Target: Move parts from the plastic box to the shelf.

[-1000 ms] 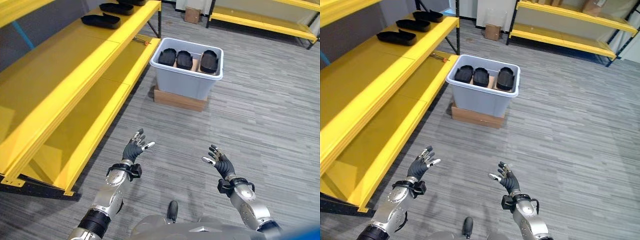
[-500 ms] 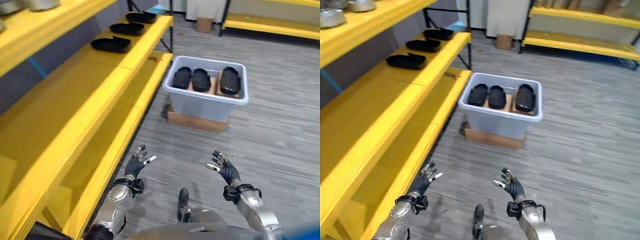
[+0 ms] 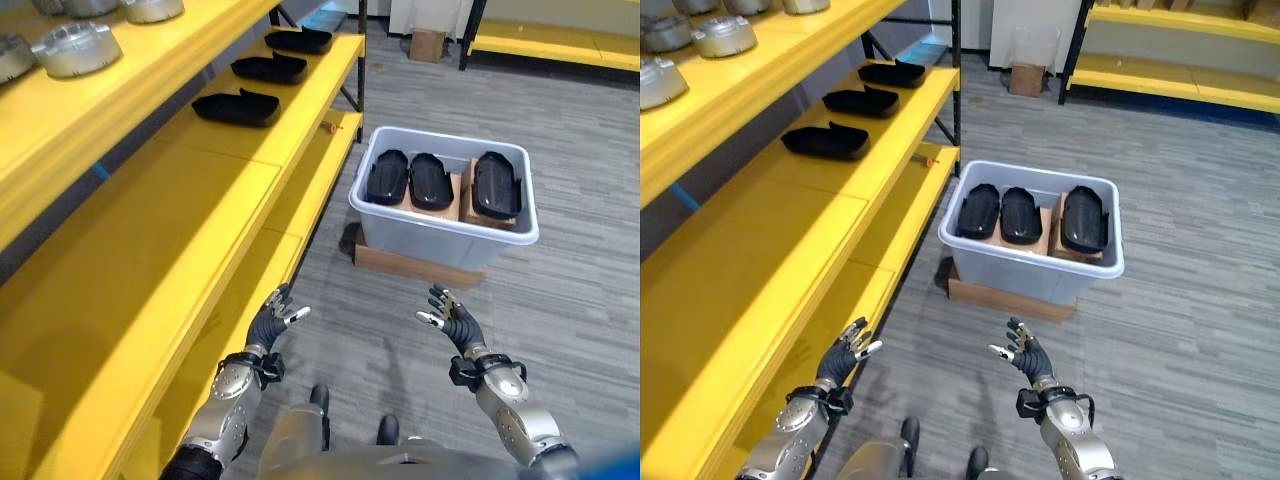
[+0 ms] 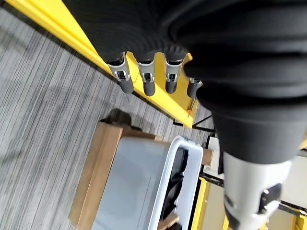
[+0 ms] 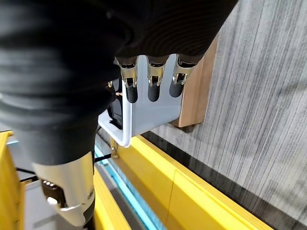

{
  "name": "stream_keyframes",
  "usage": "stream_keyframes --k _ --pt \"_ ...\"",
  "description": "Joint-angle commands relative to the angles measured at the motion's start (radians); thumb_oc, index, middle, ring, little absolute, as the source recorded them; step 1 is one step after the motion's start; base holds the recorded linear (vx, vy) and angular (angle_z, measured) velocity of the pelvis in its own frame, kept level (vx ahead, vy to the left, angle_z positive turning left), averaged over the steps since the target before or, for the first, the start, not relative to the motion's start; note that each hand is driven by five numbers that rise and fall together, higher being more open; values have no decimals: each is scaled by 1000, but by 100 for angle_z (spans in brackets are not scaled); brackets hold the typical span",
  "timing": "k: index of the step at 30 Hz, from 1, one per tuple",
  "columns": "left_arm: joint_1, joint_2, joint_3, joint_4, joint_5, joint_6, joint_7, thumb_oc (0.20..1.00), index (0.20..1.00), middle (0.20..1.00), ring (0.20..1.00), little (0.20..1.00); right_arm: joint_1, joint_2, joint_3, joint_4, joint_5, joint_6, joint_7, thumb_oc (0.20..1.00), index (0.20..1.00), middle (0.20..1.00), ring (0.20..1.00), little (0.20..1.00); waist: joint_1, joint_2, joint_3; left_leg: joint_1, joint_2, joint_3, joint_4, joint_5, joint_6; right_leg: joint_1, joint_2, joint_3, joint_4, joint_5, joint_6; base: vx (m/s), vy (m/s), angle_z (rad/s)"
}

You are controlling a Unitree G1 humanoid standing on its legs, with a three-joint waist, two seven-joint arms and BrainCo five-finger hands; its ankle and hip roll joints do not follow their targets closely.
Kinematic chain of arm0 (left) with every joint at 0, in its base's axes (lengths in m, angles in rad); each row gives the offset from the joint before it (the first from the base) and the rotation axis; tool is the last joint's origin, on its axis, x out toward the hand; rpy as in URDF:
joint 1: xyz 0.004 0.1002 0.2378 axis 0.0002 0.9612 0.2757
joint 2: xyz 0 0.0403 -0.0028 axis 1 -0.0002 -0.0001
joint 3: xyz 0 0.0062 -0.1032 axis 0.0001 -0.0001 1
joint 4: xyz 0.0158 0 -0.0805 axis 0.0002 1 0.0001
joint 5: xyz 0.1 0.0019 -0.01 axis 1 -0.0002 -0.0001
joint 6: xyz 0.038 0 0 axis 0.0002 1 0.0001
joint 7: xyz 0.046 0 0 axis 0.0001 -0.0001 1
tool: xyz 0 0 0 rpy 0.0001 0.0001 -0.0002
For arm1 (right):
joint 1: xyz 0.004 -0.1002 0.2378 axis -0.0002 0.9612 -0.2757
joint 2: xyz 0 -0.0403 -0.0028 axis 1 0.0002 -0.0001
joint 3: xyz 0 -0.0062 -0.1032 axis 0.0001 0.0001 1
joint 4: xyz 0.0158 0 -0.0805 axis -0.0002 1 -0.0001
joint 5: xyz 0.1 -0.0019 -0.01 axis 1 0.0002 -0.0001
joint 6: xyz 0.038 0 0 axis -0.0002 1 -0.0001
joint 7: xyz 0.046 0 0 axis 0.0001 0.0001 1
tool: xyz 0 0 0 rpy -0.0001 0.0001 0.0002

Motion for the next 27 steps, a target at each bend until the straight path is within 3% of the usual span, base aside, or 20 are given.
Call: stream_keyframes --k 1,4,12,27 --pt "17 22 18 -53 12 -48 3 1000 1000 1000 1000 1000 3 4 0 -62 0 -49 6 1000 1000 1000 1000 1000 1 -9 -44 114 -16 0 -75 134 27 -83 81 86 27 53 75 97 57 -84" --pt "37 25 22 -68 13 -48 -4 1000 1000 1000 1000 1000 31 10 1 -65 -2 -38 25 1000 1000 1000 1000 1000 -10 -4 -74 169 -14 11 -84 111 31 -72 72 93 26 44 72 150 94 -66" --pt "34 37 22 -68 16 -36 0 1000 1000 1000 1000 1000 12 25 31 -62 -1 -27 40 1000 1000 1000 1000 1000 -7 -20 -85 206 -20 16 -84 76 46 -62 58 109 25 45 82 75 35 1" --pt "10 33 18 -50 17 -35 11 1000 1000 1000 1000 1000 -43 17 74 -75 -50 -25 55 1000 1000 1000 1000 1000 3 -29 -70 211 -13 0 -76 63 52 -78 53 94 63 20 87 24 -6 0"
